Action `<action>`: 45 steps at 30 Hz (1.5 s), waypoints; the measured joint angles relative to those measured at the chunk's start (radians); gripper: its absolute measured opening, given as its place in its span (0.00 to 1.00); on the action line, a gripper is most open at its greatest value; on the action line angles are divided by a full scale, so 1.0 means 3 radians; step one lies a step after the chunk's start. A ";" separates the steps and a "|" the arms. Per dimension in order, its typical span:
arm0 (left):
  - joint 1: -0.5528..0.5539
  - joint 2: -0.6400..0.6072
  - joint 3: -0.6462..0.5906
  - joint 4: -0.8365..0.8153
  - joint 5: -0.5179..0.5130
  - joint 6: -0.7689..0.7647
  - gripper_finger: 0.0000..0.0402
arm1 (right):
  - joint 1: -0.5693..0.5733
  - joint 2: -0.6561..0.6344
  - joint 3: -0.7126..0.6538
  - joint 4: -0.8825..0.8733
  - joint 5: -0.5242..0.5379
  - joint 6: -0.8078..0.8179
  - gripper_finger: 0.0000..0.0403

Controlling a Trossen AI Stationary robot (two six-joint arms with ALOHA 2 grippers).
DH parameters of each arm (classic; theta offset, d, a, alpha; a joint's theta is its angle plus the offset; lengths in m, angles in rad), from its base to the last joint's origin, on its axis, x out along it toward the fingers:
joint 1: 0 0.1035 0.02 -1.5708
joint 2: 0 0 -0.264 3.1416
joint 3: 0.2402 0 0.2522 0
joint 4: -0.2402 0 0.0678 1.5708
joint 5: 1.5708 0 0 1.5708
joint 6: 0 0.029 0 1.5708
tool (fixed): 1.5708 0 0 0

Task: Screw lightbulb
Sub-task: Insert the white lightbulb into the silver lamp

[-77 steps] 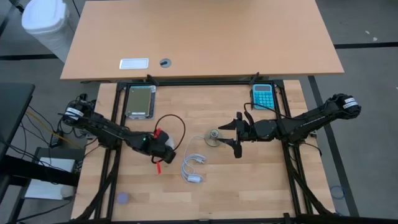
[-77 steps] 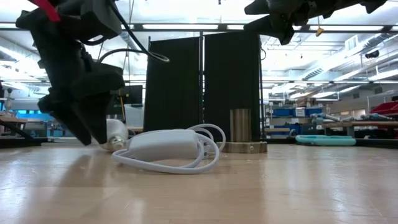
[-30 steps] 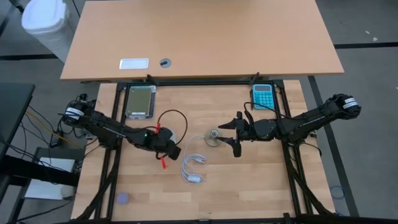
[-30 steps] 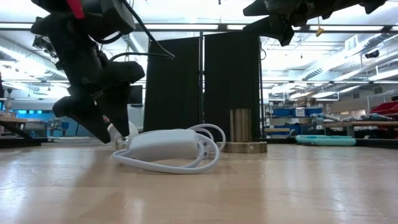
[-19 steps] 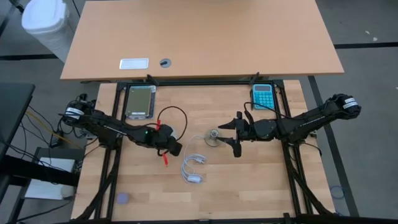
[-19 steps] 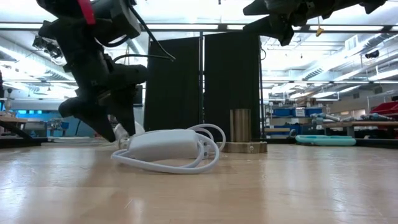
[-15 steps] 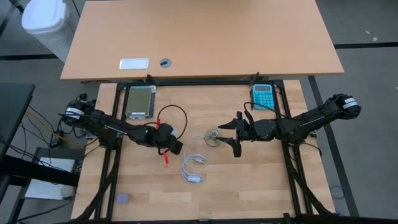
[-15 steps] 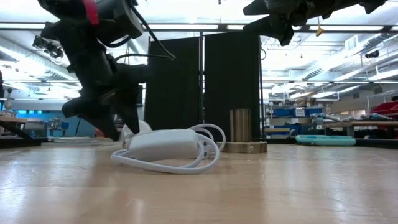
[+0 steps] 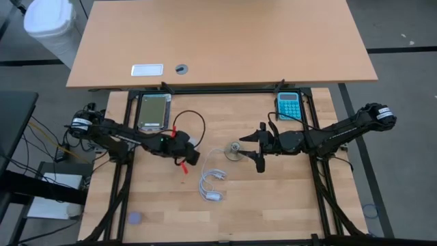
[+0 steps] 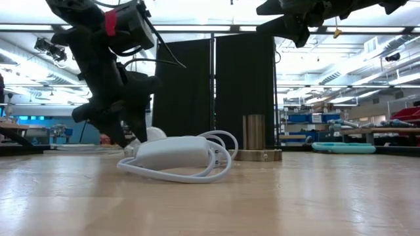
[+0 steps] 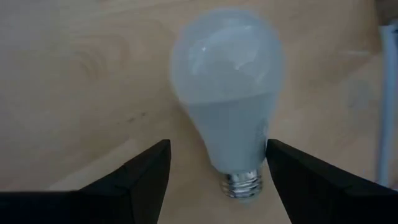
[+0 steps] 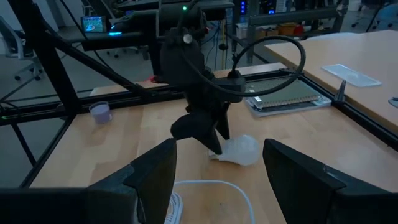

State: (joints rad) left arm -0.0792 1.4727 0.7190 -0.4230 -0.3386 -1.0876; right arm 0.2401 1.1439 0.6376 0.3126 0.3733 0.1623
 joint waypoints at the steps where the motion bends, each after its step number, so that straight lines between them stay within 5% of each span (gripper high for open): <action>1: 0.0013 0.0000 0.0027 -0.0083 0.0000 0.0032 0.67 | 0.0000 0.0000 0.0000 0.0000 0.0000 0.0000 0.60; 33: 0.0476 0.0354 0.0216 -0.0355 0.0097 0.1080 0.67 | -0.0004 0.0000 0.0000 0.0008 0.0010 0.0033 0.60; 45: 0.0482 0.0347 0.0216 -0.0261 0.0041 0.1286 0.44 | -0.0008 0.0000 0.0000 -0.0046 0.0101 0.0027 0.60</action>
State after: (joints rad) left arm 0.0655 1.5769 0.7837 -0.5014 -0.3264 -0.7018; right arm 0.2379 1.1439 0.6376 0.2988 0.4036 0.1704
